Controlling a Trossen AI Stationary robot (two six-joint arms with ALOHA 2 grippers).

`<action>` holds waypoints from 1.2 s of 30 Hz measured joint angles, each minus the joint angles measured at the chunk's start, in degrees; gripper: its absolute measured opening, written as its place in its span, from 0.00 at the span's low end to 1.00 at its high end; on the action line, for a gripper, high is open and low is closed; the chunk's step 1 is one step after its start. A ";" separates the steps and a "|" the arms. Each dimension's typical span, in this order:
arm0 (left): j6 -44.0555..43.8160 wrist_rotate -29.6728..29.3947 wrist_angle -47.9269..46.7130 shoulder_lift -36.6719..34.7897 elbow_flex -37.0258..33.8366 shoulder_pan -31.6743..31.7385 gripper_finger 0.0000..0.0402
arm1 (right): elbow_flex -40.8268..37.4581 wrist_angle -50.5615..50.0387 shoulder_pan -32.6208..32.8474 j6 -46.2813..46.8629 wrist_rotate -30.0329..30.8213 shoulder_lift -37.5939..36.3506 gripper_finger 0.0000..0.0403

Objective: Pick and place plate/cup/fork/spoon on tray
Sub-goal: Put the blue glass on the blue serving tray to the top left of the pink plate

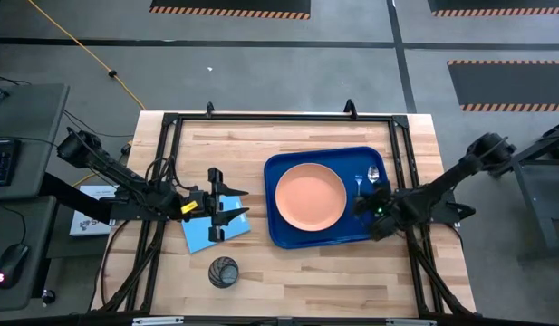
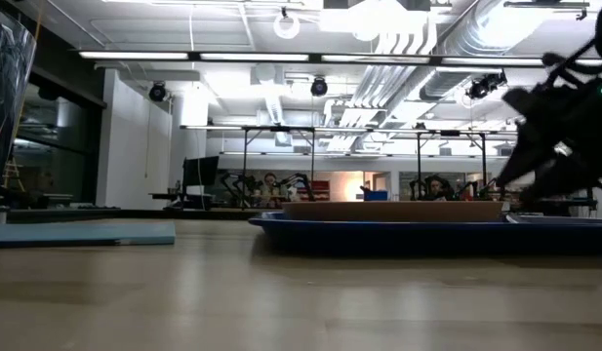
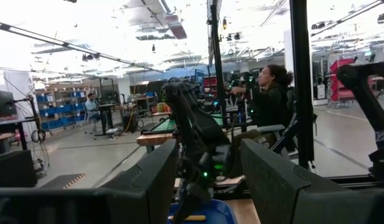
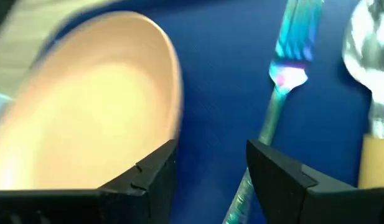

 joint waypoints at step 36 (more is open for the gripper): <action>-23.44 -2.43 -60.76 1.73 19.83 -2.05 0.42 | 0.07 75.29 -10.23 -98.52 -11.50 1.63 0.46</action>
